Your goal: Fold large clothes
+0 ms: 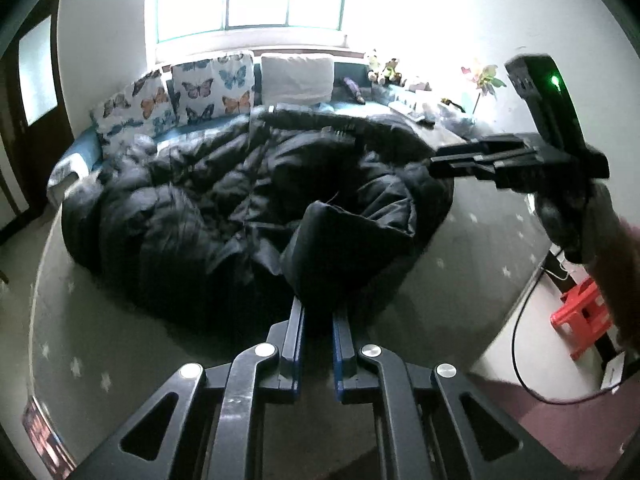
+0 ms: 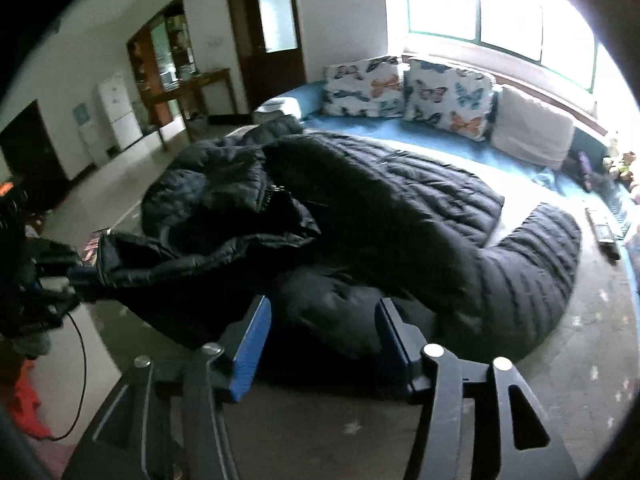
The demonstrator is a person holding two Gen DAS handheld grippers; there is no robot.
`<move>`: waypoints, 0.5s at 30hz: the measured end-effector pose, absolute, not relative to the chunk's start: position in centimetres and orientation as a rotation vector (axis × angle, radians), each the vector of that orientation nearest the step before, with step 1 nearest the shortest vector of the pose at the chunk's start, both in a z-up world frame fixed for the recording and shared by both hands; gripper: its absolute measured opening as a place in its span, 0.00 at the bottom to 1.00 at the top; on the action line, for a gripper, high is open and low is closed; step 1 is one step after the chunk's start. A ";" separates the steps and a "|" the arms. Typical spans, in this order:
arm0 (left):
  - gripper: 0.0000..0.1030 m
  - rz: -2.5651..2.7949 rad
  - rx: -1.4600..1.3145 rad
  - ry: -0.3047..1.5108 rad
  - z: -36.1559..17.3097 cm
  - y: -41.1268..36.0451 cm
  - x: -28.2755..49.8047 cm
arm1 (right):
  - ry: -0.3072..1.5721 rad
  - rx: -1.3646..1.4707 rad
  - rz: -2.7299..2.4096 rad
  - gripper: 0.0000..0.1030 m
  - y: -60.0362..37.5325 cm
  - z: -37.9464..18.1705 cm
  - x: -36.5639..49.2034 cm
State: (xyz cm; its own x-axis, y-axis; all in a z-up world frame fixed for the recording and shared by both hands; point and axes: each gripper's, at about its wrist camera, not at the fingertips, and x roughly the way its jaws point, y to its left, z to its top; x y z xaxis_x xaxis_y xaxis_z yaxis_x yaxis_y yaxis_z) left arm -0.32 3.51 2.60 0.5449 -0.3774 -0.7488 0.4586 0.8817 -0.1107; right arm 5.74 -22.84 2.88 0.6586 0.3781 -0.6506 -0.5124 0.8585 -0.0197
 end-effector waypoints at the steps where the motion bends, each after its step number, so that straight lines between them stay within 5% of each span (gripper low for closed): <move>1: 0.10 -0.506 0.093 0.873 2.3 3.7 -0.9 | 0.689 -0.216 0.516 0.59 -22.3 2.7 6.2; 15: 0.11 -0.430 -0.038 0.957 4.0 7.7 4.5 | 0.804 -0.163 0.549 0.59 -19.6 -1.1 13.2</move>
